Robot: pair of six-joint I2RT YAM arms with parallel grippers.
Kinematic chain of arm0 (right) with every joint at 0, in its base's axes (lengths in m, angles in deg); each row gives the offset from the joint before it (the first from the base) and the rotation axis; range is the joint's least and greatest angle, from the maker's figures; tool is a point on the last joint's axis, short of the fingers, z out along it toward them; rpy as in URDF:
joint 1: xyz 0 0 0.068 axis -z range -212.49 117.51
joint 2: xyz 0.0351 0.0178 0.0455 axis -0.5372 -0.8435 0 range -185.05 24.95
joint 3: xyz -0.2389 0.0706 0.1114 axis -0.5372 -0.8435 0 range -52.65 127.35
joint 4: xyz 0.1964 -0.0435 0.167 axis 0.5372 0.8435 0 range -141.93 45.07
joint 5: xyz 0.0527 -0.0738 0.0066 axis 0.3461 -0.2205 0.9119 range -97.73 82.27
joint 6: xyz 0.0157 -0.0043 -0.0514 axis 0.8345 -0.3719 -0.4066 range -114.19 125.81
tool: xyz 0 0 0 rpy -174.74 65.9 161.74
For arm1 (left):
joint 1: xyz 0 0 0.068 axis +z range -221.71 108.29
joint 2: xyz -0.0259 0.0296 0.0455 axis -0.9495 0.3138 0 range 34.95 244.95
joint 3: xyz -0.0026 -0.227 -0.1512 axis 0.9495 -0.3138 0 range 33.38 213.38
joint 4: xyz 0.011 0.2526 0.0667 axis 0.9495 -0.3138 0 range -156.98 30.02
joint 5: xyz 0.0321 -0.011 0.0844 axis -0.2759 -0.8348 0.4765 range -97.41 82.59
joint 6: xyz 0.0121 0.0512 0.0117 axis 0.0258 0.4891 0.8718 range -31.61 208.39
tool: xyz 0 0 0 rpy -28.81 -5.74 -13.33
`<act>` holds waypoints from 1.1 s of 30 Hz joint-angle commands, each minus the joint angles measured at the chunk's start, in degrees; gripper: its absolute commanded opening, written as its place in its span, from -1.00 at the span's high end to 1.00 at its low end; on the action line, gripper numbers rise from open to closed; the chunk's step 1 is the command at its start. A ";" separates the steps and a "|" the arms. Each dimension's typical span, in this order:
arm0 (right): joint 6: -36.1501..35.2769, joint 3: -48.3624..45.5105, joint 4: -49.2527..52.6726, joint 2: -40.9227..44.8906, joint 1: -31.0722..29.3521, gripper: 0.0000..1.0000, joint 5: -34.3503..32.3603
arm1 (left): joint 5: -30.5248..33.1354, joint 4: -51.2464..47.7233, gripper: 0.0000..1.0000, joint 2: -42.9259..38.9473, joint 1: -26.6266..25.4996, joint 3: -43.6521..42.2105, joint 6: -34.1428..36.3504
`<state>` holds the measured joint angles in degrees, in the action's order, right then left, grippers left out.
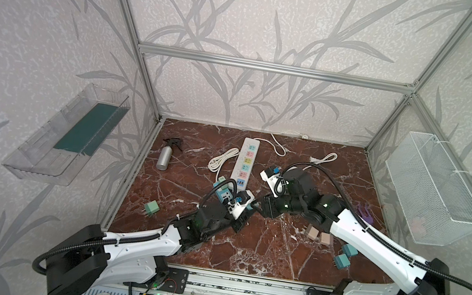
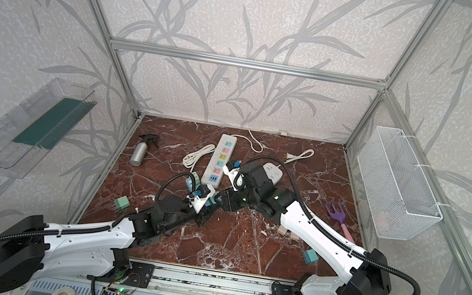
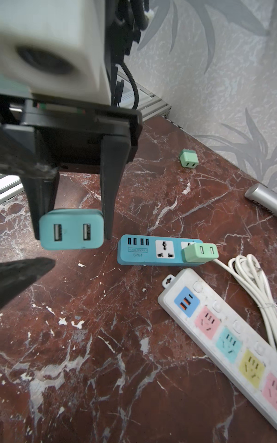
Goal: Insert the plug
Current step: 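Raise the teal adapter with the left gripper while the right gripper reaches for it, then take the teal adapter in the right gripper while the left gripper opens and withdraws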
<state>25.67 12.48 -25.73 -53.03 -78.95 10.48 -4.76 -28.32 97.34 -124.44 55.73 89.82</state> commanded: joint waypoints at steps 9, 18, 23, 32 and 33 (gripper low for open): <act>-0.60 3.34 -0.03 -4.64 -0.29 0.47 3.18 | -0.08 2.53 1.00 -1.00 -0.71 -0.68 3.19; -0.45 4.81 -1.81 -2.67 -0.12 1.00 0.74 | 12.64 2.22 -0.32 -6.01 -0.71 -3.06 -4.33; -3.72 7.59 -1.76 -5.40 -0.48 1.00 -7.55 | 31.94 -14.46 -0.98 -19.88 -0.62 -4.68 -21.77; -8.00 9.61 -11.33 -17.99 -4.72 1.00 -15.37 | 37.62 -60.77 -0.98 -36.23 12.66 4.41 -46.25; -7.99 10.42 -12.08 -19.40 -4.94 1.00 -15.87 | 34.47 -60.65 -0.98 -36.89 15.29 4.07 -46.86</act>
<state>19.29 20.23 -34.12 -70.05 -83.12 -1.58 31.40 -75.75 61.37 -113.42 59.43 51.99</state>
